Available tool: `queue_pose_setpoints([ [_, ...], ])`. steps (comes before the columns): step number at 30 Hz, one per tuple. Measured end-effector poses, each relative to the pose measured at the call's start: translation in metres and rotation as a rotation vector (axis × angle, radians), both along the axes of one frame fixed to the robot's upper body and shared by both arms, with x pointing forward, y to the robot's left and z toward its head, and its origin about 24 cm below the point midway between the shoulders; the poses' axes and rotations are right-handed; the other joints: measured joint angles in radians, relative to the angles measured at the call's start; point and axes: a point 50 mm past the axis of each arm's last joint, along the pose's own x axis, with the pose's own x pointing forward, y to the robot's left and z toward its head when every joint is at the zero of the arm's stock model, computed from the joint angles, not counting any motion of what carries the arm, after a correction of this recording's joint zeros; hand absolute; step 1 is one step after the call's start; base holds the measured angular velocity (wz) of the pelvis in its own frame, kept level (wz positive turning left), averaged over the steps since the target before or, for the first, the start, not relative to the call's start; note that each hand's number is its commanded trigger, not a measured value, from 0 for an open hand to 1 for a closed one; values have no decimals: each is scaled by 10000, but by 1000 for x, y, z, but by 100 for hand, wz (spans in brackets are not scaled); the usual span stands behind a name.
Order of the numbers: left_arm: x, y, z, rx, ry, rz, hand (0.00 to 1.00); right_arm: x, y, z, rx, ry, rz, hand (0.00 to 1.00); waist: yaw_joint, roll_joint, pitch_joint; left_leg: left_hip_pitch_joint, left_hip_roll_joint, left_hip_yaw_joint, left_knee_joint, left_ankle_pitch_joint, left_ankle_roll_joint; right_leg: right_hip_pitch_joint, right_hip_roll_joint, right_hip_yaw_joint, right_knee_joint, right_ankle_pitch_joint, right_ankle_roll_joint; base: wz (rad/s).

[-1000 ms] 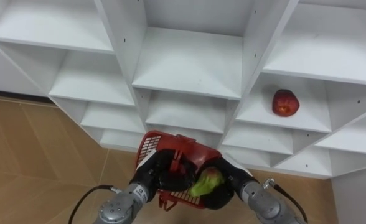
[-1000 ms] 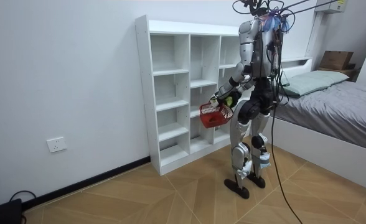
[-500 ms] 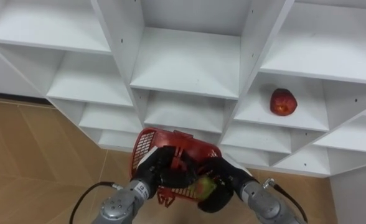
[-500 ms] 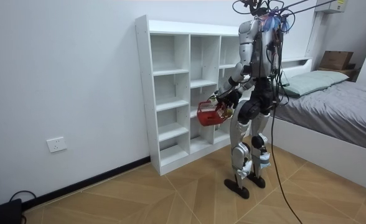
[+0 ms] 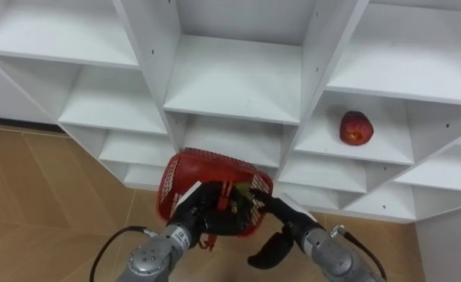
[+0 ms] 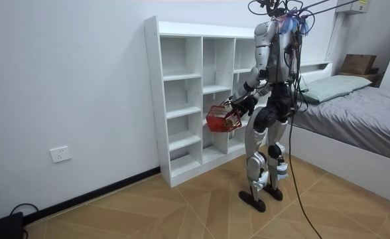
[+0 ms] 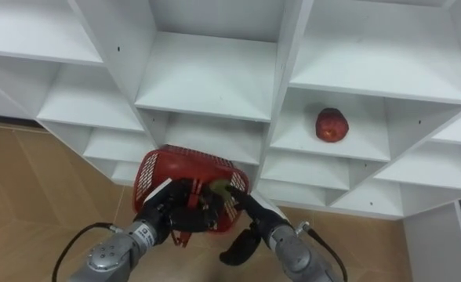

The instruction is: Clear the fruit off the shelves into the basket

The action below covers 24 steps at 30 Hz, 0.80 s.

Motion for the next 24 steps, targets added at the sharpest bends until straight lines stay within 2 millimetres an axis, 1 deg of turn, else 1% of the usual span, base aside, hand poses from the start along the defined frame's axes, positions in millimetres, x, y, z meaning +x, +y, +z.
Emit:
queue_pose_setpoints([
  [13,0,-1,0,-78,21,-138,100,0,0,0,21,26,-7,0,14,11,-6,13,8,6,15,0,0,17,9,0,1,3,-5,0],
  [17,0,1,0,-27,30,-97,100,0,-1,0,8,8,-38,0,9,53,-28,49,15,3,20,-1,-1,64,13,-24,0,9,-13,0],
  [21,-2,2,-2,86,86,94,100,-1,0,-1,-22,12,19,0,16,63,-29,207,21,0,-7,-8,-12,212,19,-35,-7,10,-14,0],
  [24,-3,6,-4,237,205,187,100,0,-1,0,-62,2,-11,0,22,109,-58,251,25,3,-4,-8,-12,248,19,-24,-5,11,-16,0],
])
